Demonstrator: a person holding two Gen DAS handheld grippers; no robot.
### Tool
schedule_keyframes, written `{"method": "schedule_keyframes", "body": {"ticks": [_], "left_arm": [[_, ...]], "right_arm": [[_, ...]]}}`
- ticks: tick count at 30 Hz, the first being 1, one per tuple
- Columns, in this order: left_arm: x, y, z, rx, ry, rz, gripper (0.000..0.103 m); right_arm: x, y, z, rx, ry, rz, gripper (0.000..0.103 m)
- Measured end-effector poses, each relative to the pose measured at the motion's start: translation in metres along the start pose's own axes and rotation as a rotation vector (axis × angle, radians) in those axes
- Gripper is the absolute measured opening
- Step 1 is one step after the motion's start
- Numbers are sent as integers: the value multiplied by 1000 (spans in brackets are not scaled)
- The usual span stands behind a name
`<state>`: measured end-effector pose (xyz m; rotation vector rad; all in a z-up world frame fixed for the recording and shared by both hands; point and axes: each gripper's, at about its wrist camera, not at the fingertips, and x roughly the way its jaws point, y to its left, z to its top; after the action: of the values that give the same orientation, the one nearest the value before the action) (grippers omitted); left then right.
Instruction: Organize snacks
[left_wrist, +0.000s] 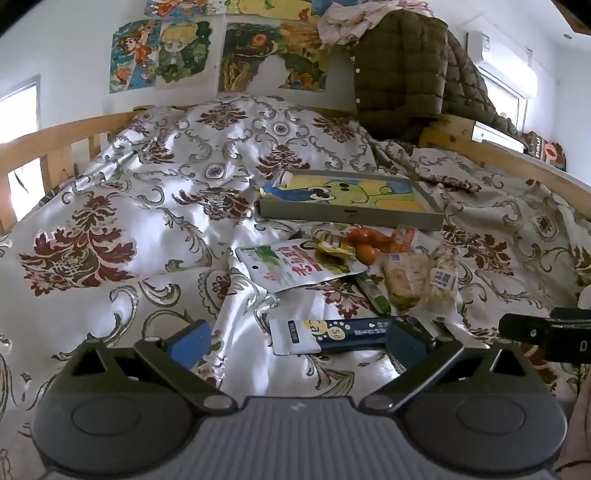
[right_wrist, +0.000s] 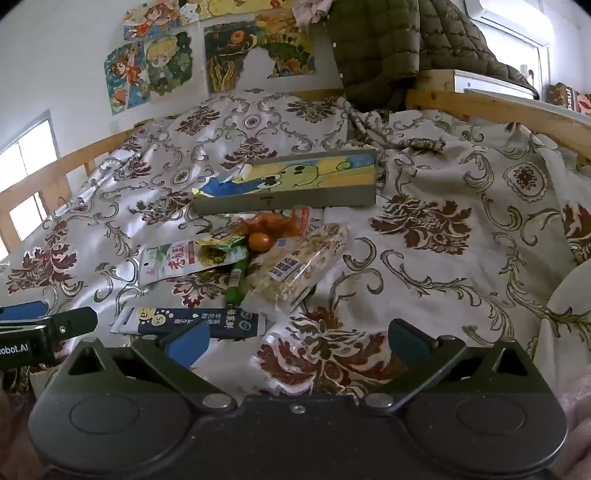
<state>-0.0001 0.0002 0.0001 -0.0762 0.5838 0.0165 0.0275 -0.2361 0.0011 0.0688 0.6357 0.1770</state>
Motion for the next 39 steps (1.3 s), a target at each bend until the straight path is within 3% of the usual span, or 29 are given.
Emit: {"method": "schedule_keyframes", "body": {"ticks": [39], "left_arm": [[2, -1, -1, -17, 7, -6, 103]], "right_arm": [[3, 0, 0, -3, 15, -5, 102]]}}
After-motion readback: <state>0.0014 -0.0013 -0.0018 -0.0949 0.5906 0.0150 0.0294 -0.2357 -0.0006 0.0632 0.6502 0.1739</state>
